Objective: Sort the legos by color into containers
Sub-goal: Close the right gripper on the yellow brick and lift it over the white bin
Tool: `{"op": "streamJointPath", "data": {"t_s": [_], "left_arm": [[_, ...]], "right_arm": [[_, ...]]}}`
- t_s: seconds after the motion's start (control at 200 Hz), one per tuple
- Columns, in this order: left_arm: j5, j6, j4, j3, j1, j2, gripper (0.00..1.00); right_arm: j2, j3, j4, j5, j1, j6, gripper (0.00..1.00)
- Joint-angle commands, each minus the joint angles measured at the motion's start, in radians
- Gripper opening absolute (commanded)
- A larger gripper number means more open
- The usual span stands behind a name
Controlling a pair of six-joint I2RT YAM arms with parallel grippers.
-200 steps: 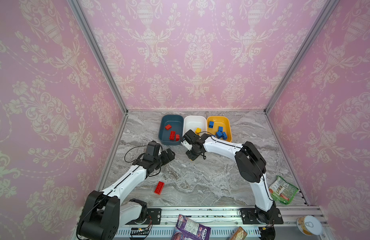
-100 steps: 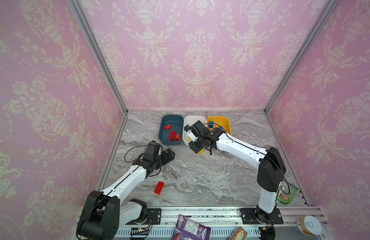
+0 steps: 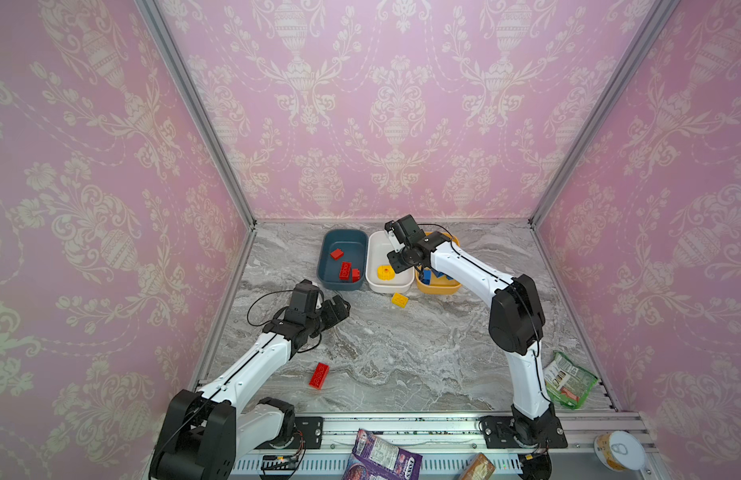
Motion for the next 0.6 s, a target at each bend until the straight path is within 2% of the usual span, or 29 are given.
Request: {"op": "streamJointPath", "data": {"t_s": [0.0, 0.265, 0.385, 0.595], "left_arm": [[-0.019, 0.013, -0.036, 0.0, 0.011, -0.025, 0.95], [-0.011, 0.013, -0.03, 0.007, 0.011, -0.005, 0.95], [-0.012, 0.013, -0.029, 0.01, 0.01, 0.001, 0.96], [-0.015, 0.011, -0.033, 0.012, 0.011, 0.002, 0.95]], "right_arm": [[0.023, 0.043, -0.04, 0.028, 0.002, -0.008, 0.38], [0.061, 0.031, -0.053, 0.064, -0.006, -0.005, 0.4], [0.04, -0.001, -0.023, 0.065, -0.006, 0.003, 0.55], [0.02, -0.007, -0.015, 0.064, -0.007, 0.0, 0.64]]}}
